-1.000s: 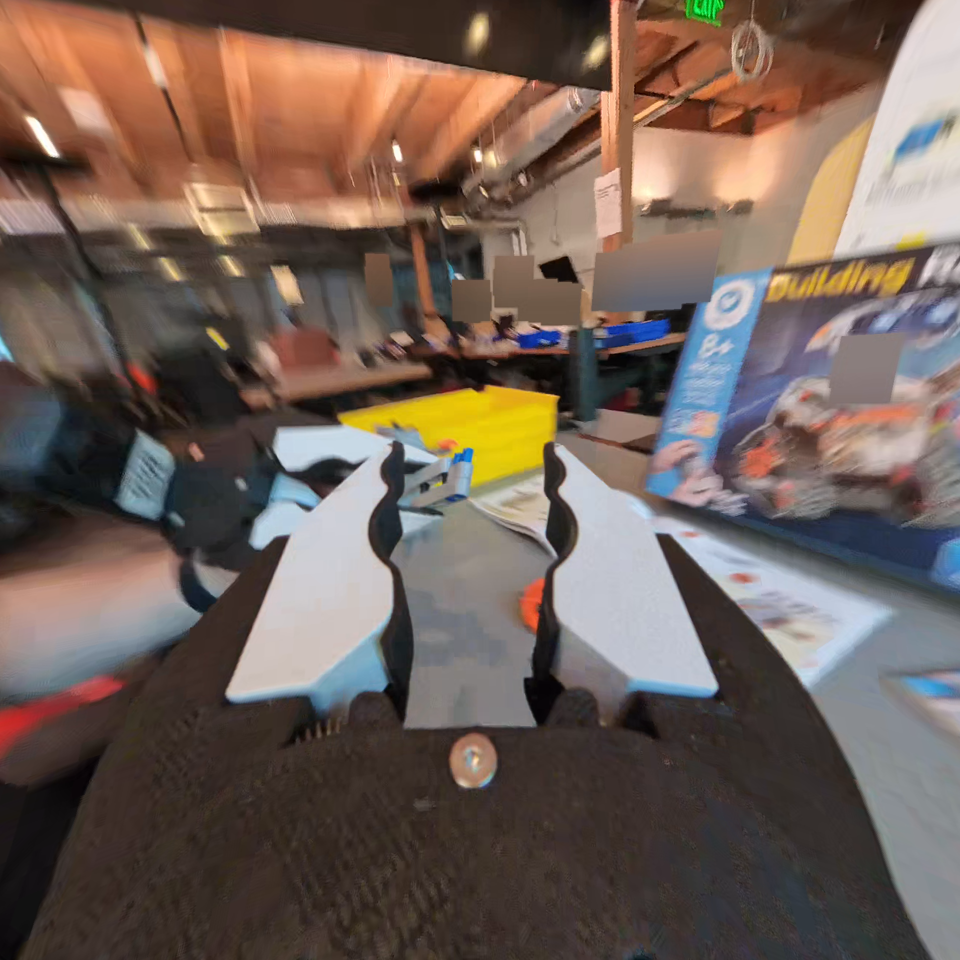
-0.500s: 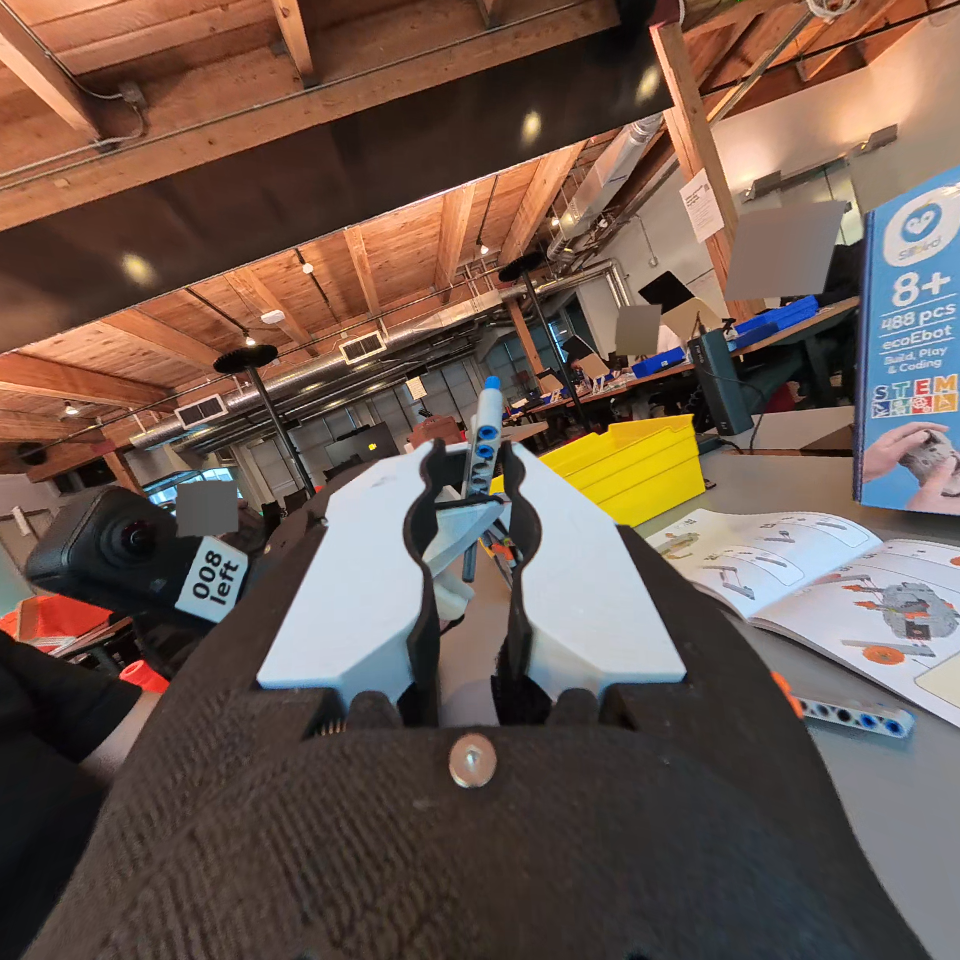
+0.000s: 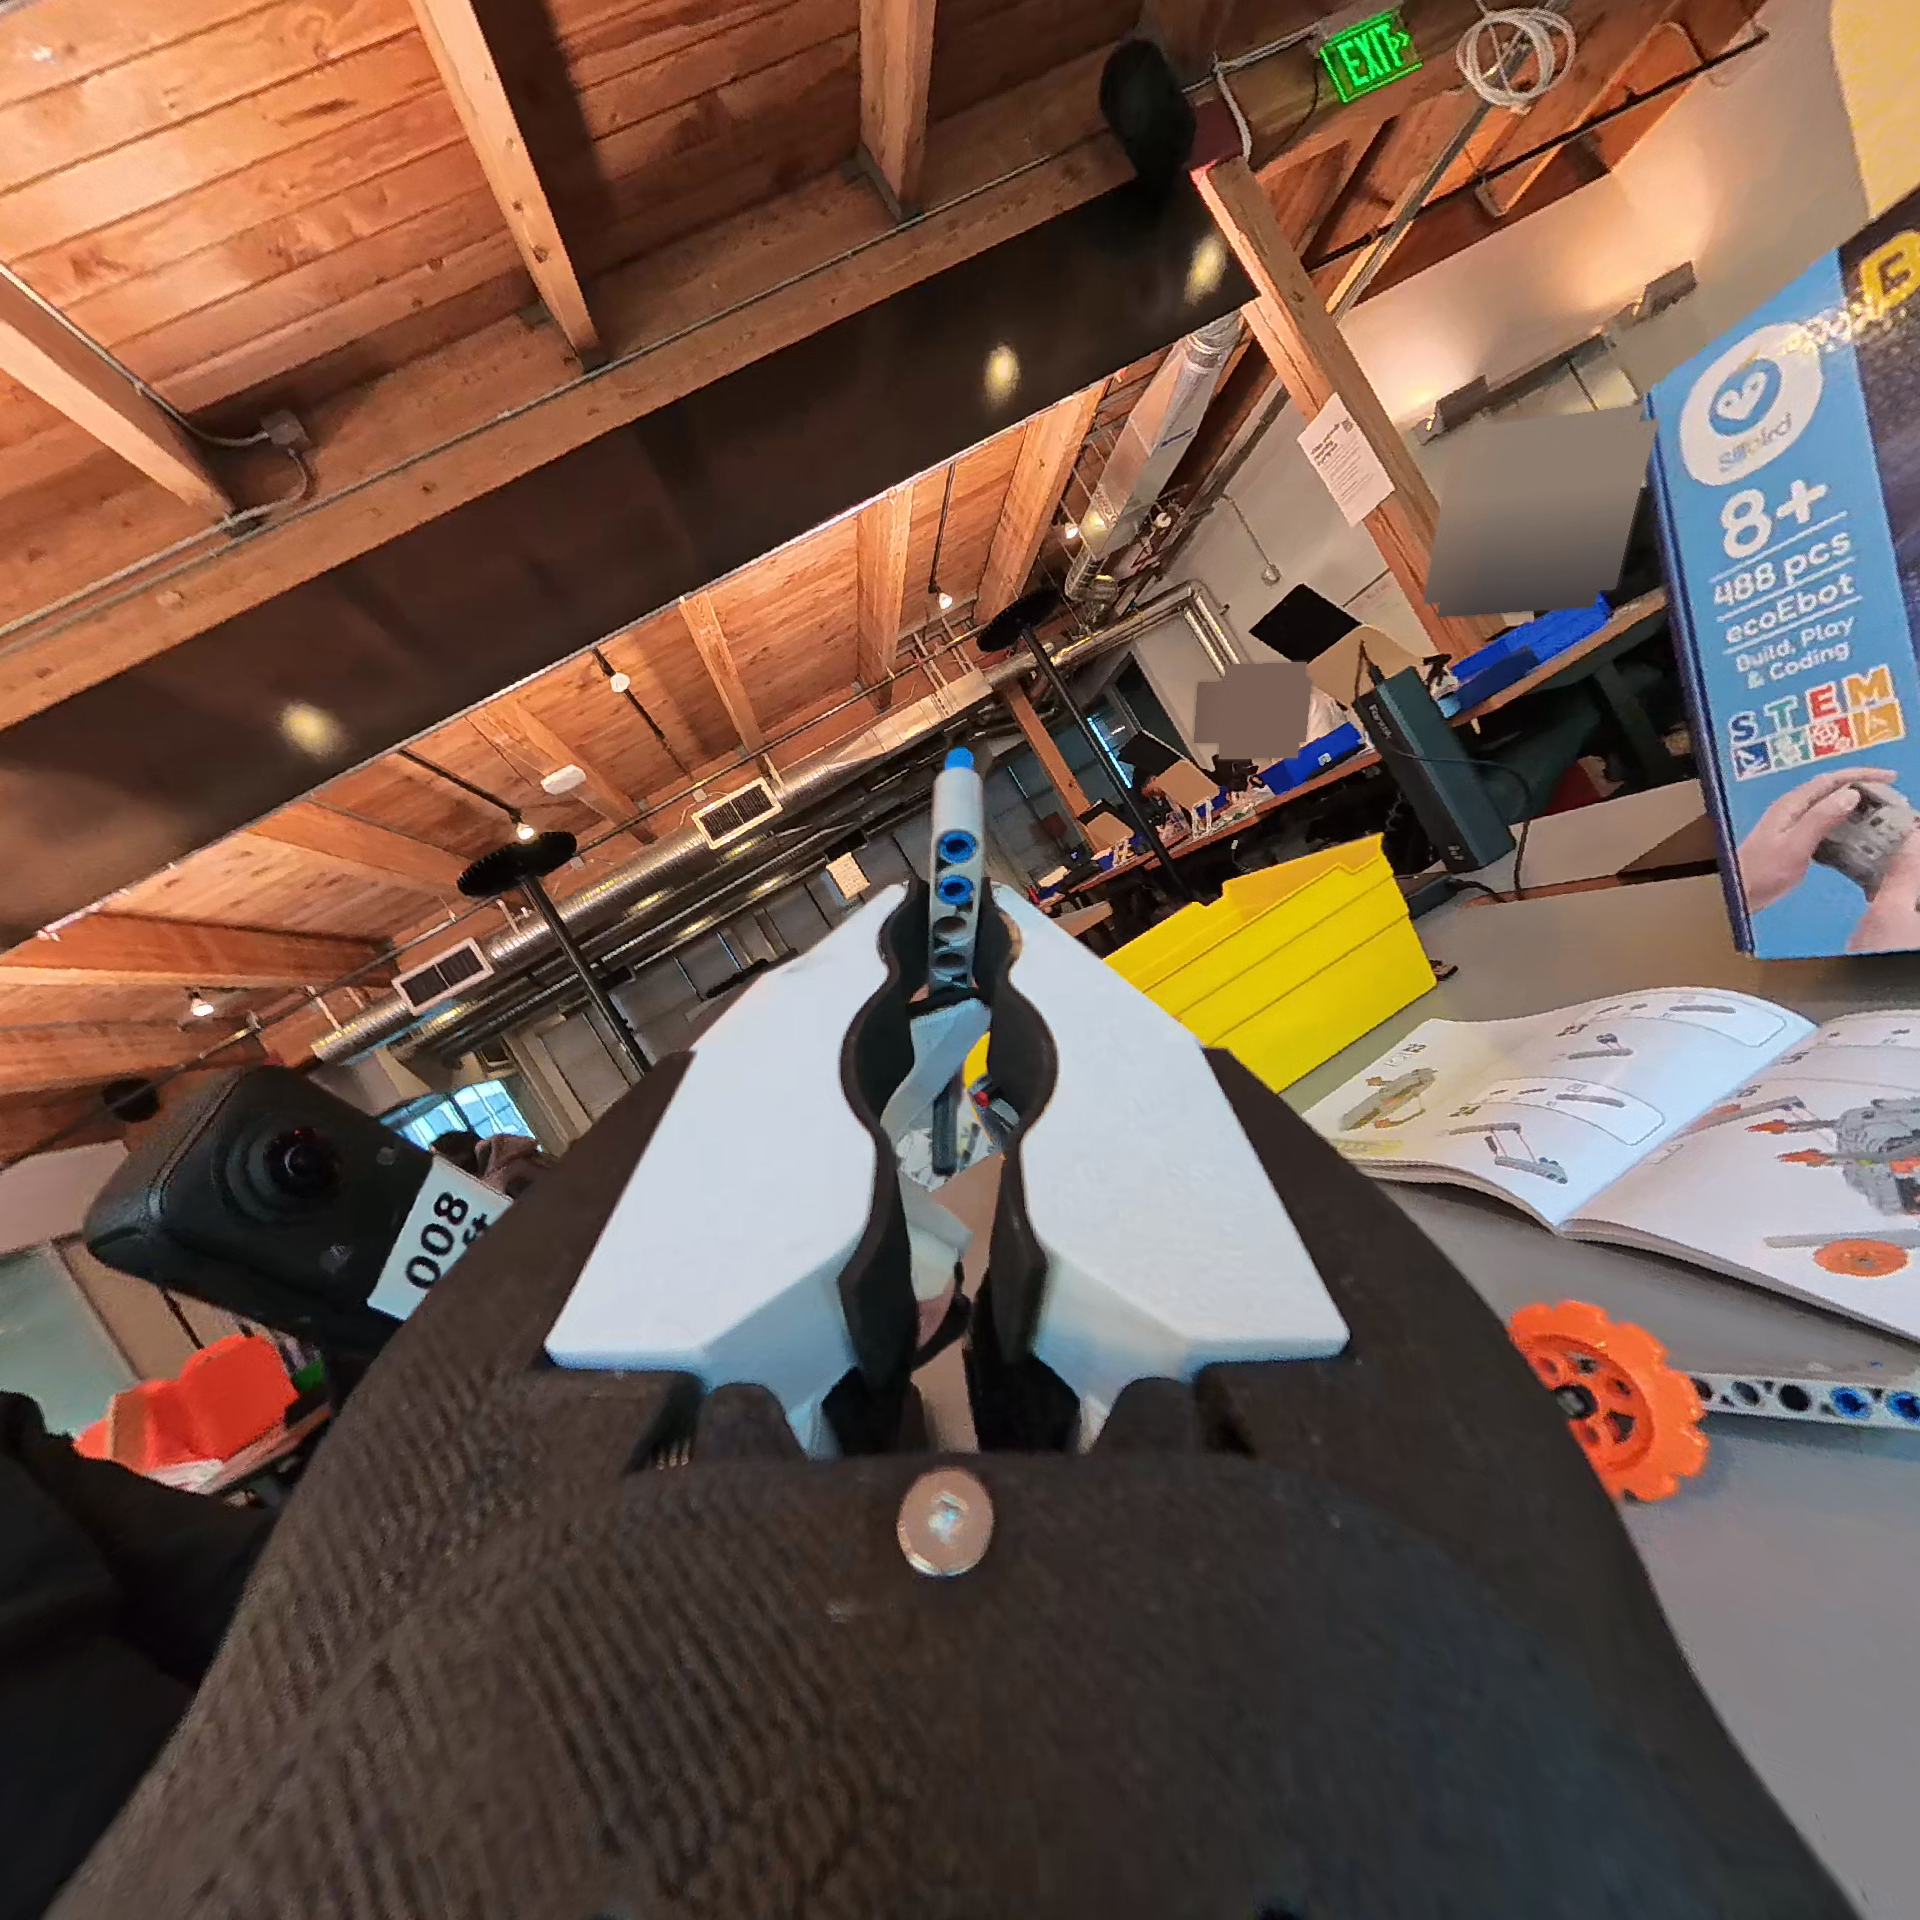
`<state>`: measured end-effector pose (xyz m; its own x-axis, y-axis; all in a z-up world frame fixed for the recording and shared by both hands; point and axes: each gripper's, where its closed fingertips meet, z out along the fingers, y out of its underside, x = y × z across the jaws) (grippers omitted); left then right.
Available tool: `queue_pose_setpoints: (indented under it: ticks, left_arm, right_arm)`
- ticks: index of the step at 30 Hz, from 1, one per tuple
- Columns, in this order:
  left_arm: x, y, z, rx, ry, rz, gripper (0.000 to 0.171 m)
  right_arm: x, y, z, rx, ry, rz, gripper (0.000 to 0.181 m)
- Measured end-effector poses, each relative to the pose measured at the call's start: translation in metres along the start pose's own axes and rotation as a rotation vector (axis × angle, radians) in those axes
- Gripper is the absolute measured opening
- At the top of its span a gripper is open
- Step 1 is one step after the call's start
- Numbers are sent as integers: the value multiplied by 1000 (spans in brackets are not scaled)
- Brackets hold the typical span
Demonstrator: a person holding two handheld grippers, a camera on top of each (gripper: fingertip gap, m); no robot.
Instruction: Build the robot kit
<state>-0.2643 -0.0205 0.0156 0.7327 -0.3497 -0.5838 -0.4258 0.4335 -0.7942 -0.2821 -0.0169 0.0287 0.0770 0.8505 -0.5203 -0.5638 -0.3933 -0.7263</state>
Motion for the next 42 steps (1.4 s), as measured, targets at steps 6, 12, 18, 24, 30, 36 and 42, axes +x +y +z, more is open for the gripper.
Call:
queue_pose_setpoints:
  ticks: [6,12,18,24,30,36,42]
  left_arm:
    - [1,7,2,-41,7,5,23]
    - [2,2,-5,-17,1,111,22]
    - [12,-2,-17,41,31,308,22]
    - [32,-3,-22,79,126,385,22]
    - [49,1,-28,101,228,419,22]
    - [62,4,-31,104,292,454,22]
    - [62,7,-32,103,310,435,22]
  right_arm:
    - [6,3,0,1,-13,90,6]
    - [-5,2,-6,-53,-118,130,8]
    - [-9,-14,-28,-205,-70,-207,33]
    - [-23,11,-32,-591,-159,-319,37]
    - [-19,28,-49,-1005,-175,-416,17]
    - [-14,45,-67,-1341,-166,-491,12]
    - [-13,47,-63,-1364,-125,-403,7]
